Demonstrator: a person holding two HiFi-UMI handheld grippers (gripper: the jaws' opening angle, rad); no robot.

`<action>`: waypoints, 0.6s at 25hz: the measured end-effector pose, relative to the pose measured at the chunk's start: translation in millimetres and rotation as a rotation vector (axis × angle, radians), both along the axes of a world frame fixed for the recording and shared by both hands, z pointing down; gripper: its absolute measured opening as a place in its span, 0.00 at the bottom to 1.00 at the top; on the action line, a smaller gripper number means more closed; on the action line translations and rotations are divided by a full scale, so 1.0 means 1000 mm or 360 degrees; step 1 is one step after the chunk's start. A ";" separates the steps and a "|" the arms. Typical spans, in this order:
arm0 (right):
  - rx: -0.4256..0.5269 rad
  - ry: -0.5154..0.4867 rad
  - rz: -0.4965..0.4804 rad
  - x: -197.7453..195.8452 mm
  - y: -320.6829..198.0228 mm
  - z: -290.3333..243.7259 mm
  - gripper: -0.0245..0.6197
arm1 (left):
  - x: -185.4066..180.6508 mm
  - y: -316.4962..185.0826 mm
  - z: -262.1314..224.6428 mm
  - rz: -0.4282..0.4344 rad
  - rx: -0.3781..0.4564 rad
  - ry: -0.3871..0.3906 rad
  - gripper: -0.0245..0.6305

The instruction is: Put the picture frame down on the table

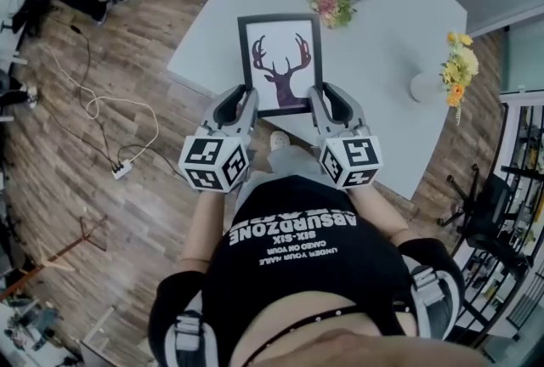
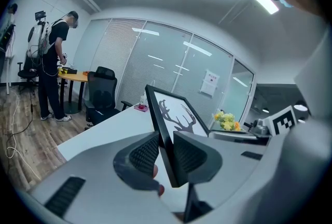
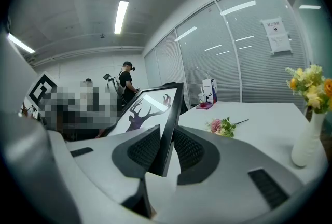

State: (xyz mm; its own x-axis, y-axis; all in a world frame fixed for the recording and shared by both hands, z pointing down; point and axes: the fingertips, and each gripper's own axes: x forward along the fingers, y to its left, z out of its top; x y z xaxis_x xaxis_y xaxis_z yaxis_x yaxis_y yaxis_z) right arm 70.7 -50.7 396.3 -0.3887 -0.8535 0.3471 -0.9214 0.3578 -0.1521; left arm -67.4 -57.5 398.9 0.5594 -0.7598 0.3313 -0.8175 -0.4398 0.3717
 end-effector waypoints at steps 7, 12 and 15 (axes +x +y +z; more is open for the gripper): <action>-0.0008 0.0004 -0.0030 0.004 -0.035 0.006 0.19 | 0.004 -0.033 0.007 -0.0027 -0.0012 0.0008 0.19; -0.0030 0.0008 -0.0047 0.005 -0.056 0.015 0.19 | 0.004 -0.053 0.017 -0.0046 -0.0041 0.0009 0.19; -0.0053 0.0014 -0.0057 0.006 -0.065 0.021 0.19 | 0.006 -0.060 0.024 -0.0050 -0.0069 0.0007 0.19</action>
State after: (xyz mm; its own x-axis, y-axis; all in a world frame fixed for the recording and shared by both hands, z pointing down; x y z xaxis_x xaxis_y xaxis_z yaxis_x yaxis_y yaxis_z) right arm 77.2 -115.8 417.5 -0.4158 -0.8270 0.3783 -0.9093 0.3856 -0.1565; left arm -61.0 -117.5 422.9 0.5371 -0.7619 0.3620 -0.8290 -0.3973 0.3936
